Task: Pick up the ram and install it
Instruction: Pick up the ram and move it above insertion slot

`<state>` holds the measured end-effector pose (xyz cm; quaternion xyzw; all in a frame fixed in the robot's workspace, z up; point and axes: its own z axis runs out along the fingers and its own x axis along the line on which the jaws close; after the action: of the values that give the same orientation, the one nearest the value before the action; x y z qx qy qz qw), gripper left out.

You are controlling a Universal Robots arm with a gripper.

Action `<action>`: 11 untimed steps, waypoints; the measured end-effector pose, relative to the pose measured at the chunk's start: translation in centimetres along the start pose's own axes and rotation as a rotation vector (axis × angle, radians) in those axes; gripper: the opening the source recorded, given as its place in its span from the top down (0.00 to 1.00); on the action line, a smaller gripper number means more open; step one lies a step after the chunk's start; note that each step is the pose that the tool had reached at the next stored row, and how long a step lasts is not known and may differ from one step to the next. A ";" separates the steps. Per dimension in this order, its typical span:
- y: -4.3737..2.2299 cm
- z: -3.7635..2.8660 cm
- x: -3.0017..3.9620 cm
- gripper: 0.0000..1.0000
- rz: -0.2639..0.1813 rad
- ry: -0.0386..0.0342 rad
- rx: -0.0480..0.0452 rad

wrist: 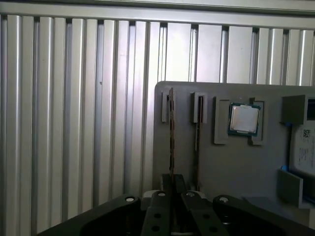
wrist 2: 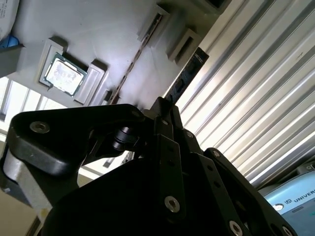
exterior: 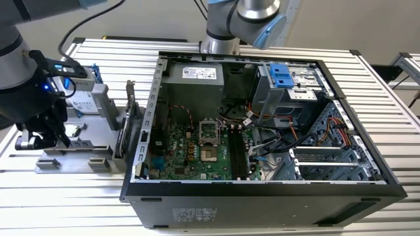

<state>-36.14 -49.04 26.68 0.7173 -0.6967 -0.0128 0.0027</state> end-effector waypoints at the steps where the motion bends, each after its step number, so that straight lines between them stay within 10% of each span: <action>1: 0.00 -0.09 0.00 1.00 0.000 0.0000 0.0001; 11: 0.02 -0.96 -0.01 1.00 0.000 0.0000 0.0001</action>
<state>-36.14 -49.04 27.64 0.7172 -0.6967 -0.0128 0.0027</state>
